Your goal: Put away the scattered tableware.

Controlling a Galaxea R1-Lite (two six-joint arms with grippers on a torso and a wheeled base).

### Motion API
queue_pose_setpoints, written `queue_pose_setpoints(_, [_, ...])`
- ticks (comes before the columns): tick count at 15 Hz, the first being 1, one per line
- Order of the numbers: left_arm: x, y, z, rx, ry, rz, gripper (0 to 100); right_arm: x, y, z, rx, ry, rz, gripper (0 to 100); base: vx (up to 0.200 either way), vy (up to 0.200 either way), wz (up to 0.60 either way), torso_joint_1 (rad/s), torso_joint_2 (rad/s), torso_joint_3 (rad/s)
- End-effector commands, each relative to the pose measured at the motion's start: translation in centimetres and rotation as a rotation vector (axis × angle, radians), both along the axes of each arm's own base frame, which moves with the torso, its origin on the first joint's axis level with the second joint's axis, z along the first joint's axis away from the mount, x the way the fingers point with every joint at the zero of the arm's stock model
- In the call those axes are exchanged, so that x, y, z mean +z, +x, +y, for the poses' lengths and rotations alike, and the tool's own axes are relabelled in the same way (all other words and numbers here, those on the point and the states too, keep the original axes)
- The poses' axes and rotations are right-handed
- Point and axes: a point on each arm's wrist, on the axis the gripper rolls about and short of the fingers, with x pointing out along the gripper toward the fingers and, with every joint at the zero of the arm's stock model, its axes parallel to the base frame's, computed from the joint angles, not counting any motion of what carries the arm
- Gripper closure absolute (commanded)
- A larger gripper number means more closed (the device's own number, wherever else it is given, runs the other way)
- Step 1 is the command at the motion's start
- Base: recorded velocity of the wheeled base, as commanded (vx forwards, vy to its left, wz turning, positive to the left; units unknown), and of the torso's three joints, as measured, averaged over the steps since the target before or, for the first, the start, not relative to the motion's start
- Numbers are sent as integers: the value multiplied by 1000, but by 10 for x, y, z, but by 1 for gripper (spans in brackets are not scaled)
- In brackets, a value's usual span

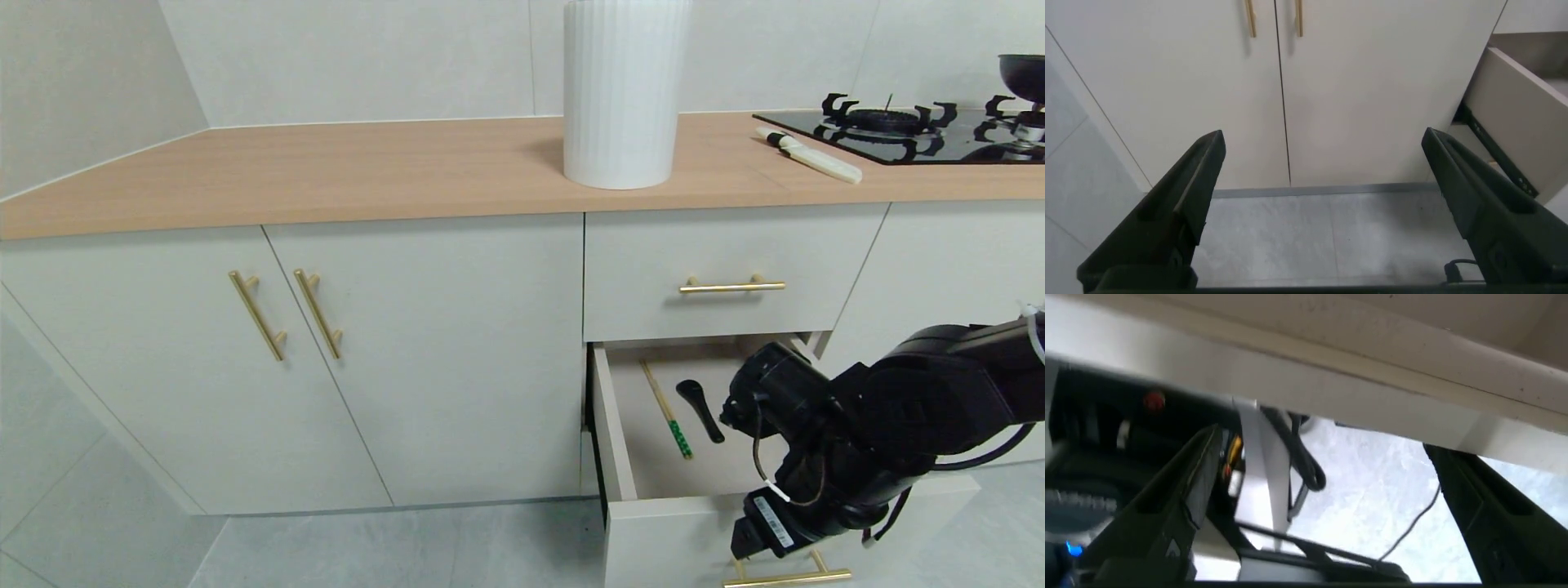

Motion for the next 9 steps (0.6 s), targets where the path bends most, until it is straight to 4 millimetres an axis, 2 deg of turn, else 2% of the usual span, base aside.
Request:
queue_pose_setpoints(1, [0, 0, 0, 1, 1, 1, 0, -5, 7, 1, -19, -2, -5, 0, 0, 0, 0, 0, 0, 0])
queue_pose_setpoints(9, [0, 0, 0, 1, -1, 2, 0, -27, 47, 0, -182, 33, -210, 0, 0, 0, 0, 0, 0, 0])
